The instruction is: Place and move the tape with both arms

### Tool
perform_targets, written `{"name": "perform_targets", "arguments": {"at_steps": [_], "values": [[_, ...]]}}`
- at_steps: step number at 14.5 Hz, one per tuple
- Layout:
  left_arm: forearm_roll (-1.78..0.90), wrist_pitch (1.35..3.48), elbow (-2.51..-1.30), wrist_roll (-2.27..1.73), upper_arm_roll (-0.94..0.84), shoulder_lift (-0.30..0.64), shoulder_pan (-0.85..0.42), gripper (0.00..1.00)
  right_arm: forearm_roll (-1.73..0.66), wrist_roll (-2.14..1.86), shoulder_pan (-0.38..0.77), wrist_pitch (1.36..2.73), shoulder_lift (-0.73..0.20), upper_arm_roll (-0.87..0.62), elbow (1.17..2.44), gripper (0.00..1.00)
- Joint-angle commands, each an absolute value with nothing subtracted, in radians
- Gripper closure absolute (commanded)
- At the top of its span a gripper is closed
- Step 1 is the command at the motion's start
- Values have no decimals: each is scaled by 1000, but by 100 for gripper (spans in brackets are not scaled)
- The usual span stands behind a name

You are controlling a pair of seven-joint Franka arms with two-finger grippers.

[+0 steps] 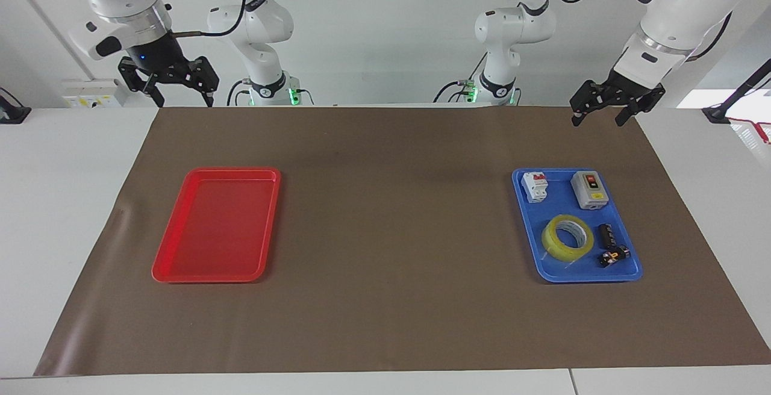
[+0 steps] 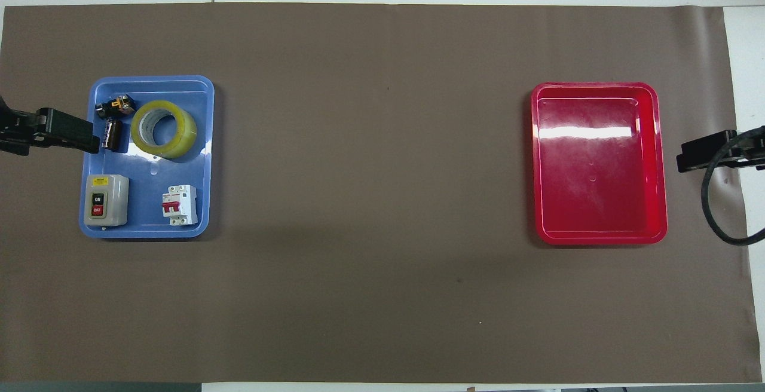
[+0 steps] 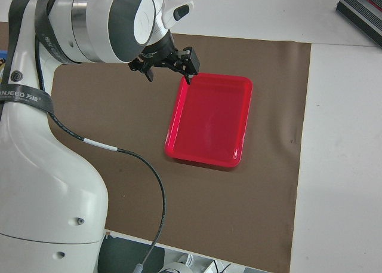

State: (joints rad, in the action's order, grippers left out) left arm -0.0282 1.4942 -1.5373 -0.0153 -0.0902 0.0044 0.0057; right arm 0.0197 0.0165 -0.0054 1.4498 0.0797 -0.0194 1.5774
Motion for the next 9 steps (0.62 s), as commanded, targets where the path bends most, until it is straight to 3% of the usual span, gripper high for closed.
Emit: {"name": "perform_targets", "arguments": {"at_steps": [1,5,9], "values": [[-12,1474,-1522,-21,-83,37,6,0,21,21,-8,1447,92,-26,1585,0],[37,1606,-1537,-68,-78,46,52,0,18,23,-9,1448,92,-26,1586,0],[41,1750,-1548,-64,-75,162,113,0,18,25,-9,1448,94,-26,1591,0]]}}
